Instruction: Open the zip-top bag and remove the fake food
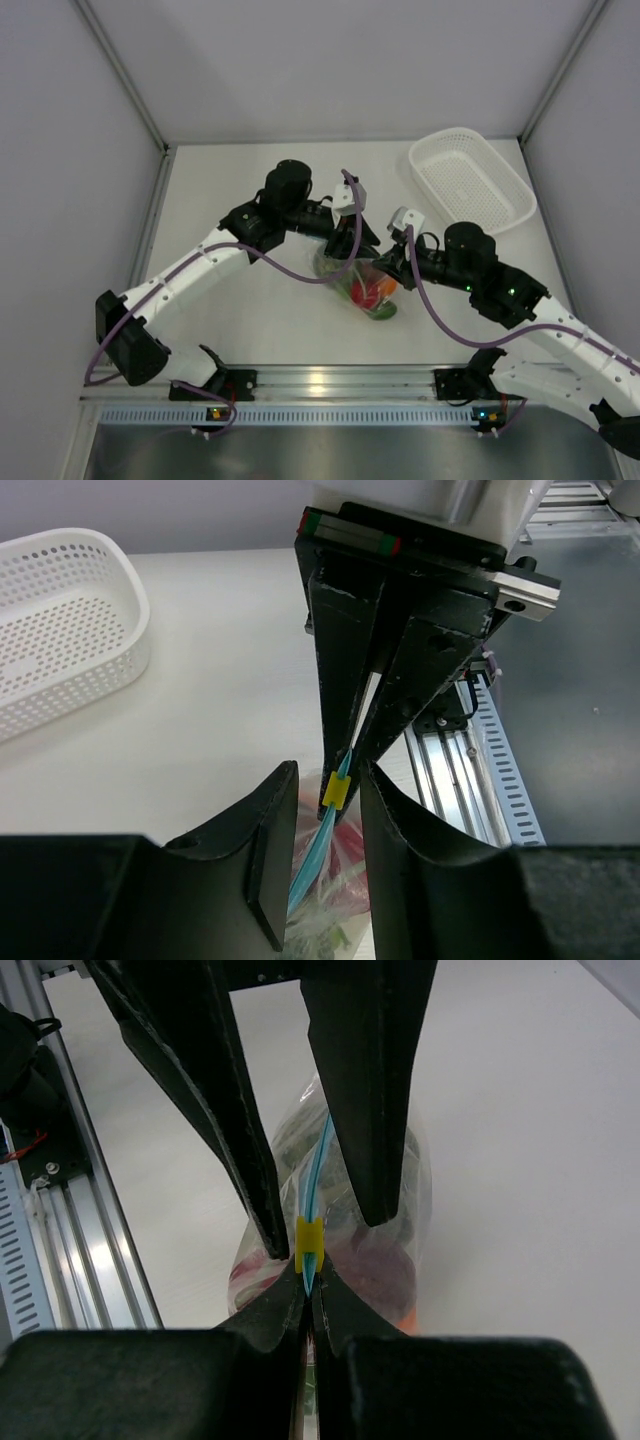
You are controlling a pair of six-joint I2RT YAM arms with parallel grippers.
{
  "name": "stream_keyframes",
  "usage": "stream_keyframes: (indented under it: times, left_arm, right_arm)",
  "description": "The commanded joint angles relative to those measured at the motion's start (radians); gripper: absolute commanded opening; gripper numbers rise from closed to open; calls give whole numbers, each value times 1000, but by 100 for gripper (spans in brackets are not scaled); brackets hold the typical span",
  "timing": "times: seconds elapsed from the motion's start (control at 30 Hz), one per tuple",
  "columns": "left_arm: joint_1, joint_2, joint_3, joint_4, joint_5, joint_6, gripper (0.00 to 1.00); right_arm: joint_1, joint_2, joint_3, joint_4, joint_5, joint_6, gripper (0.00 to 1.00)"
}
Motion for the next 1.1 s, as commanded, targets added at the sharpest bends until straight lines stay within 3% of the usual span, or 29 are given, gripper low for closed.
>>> stream_keyframes:
  times: [0.0, 0.13, 0.3, 0.93, 1.07]
  left_arm:
    - [4, 12, 16, 8, 20, 32, 36]
    - [4, 17, 16, 8, 12, 36, 23]
    - [4, 0, -8, 8, 26, 47, 23]
    - [4, 4, -25, 6, 45, 30, 36]
    - [4, 9, -18, 6, 37, 24, 49]
  right_arm:
    - [-10, -22, 67, 66, -38, -4, 0]
    - [-10, -31, 56, 80, -43, 1, 0]
    - [-10, -28, 51, 86, -25, 6, 0]
    - [-10, -7, 54, 94, 43, 16, 0]
    - [-10, 4, 53, 100, 40, 16, 0]
